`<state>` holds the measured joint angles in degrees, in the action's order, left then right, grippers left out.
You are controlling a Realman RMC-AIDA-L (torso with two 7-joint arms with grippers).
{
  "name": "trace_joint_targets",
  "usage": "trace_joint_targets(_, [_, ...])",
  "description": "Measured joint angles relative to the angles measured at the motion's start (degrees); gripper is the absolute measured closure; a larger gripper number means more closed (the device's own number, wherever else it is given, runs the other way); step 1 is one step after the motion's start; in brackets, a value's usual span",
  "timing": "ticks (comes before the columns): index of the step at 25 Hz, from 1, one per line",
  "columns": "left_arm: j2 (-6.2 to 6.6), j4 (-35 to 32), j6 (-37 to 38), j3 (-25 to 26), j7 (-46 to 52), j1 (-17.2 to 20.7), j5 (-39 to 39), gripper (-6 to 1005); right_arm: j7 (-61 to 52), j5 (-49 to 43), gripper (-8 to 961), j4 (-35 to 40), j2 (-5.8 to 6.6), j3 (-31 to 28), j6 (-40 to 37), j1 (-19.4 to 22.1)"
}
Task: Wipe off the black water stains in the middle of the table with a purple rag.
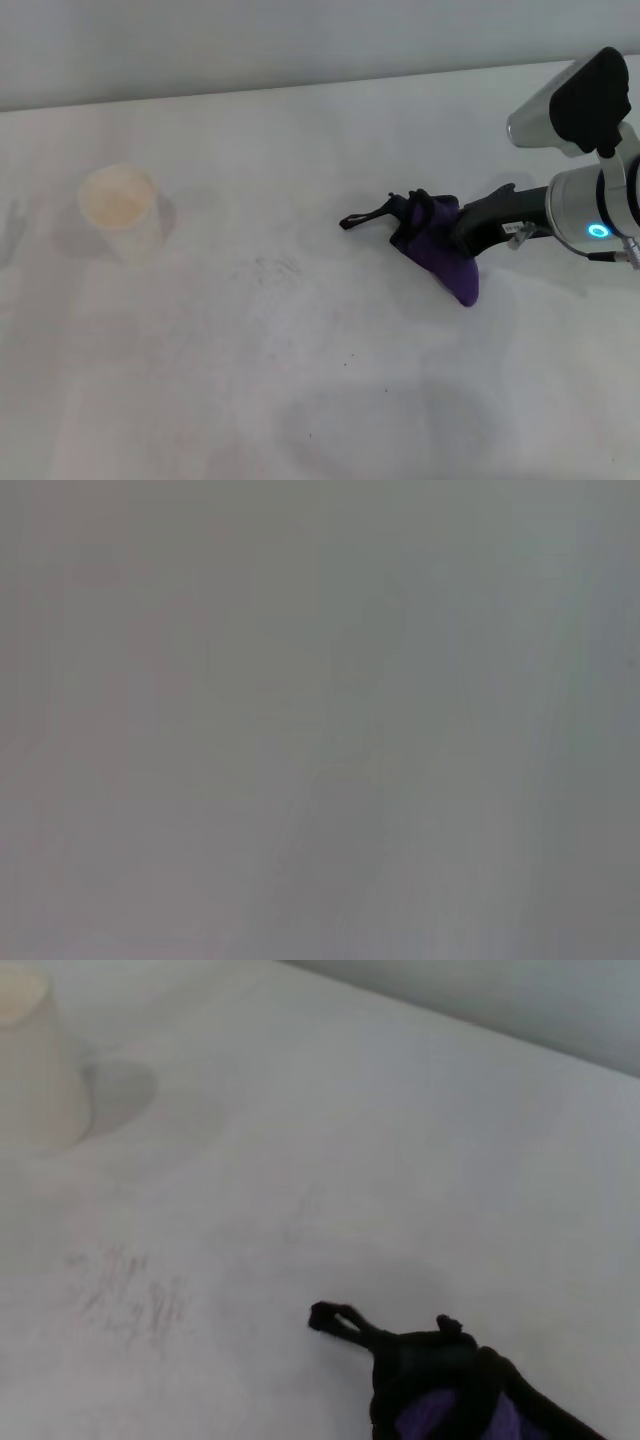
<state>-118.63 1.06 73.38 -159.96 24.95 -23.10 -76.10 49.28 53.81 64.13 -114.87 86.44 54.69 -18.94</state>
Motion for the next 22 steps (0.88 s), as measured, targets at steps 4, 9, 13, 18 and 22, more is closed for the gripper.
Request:
trace_joint_targets(4, [-0.05, -0.1, 0.2, 0.0, 0.0, -0.2, -0.5, 114, 2.3, 3.1, 810, -0.6, -0.01, 0.0, -0.5, 0.5])
trace_joint_targets(9, [-0.19, -0.3, 0.4, 0.0, 0.0, 0.5, -1.4, 113, 5.6, 7.4, 637, 0.3, 0.01, -0.6, -0.6, 1.2])
trace_joint_targets(13, [-0.23, -0.3, 0.5, 0.0, 0.0, 1.0, -1.4, 113, 7.0, 9.1, 530, 2.1, 0.08, -2.5, -0.6, 1.6])
trace_joint_targets(18, [-0.21, -0.4, 0.5, 0.0, 0.0, 0.8, -1.4, 114, 16.2, 20.5, 377, 1.3, 0.08, -7.4, -0.7, 2.4])
trace_joint_targets(22, [-0.13, -0.5, 0.5, 0.0, 0.0, 0.5, -1.7, 114, 31.2, 39.9, 192, -5.6, 0.08, -13.0, 0.8, 2.1])
